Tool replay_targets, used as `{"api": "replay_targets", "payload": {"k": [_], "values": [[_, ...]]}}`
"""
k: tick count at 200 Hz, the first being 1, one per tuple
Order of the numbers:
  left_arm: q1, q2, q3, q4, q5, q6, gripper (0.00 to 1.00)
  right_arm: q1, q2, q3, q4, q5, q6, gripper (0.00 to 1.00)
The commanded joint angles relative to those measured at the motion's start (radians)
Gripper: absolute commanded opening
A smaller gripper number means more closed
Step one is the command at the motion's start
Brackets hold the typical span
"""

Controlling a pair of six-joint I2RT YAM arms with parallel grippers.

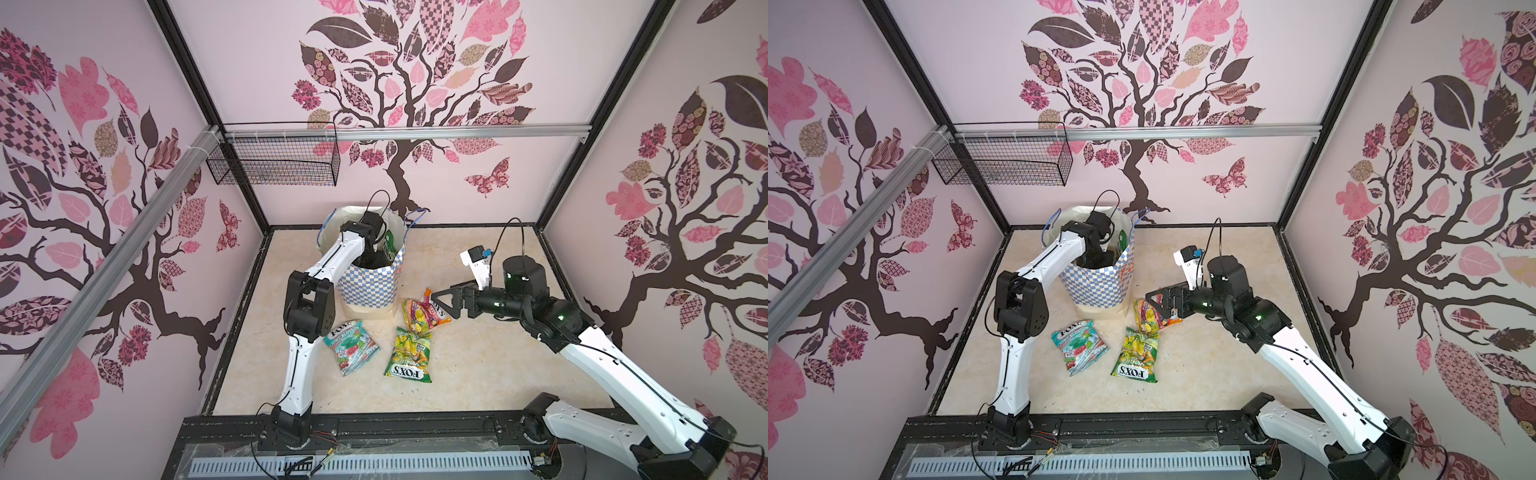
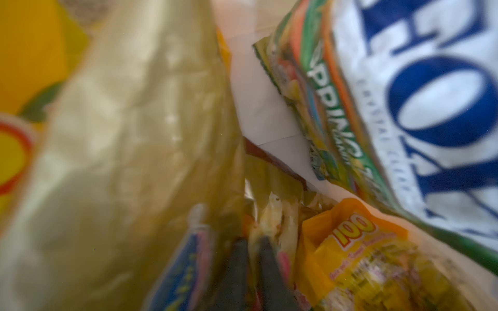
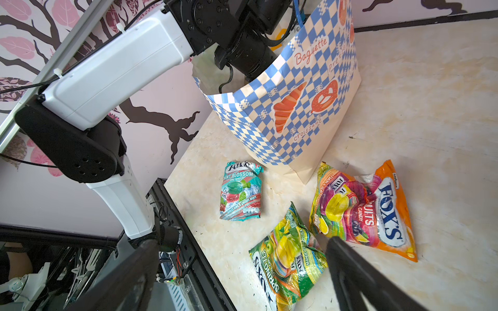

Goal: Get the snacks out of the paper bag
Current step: 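Lower the left gripper into the bag toward the green Fox's packet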

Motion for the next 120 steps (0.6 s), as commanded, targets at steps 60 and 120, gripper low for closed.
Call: {"api": "replay_targets", "payload": {"k": [60,120], "values": [[-0.001,-0.131,-0.049,0.021,0.033,-0.003,0.00,0.001,-0.001,0.031,-0.013,-0.008,0.005,1.00],[-0.001,-0.223,-0.016,0.024,0.011,-0.013,0.00,0.002,-0.002,0.030,-0.014,-0.006,0.005,0.99]]}}
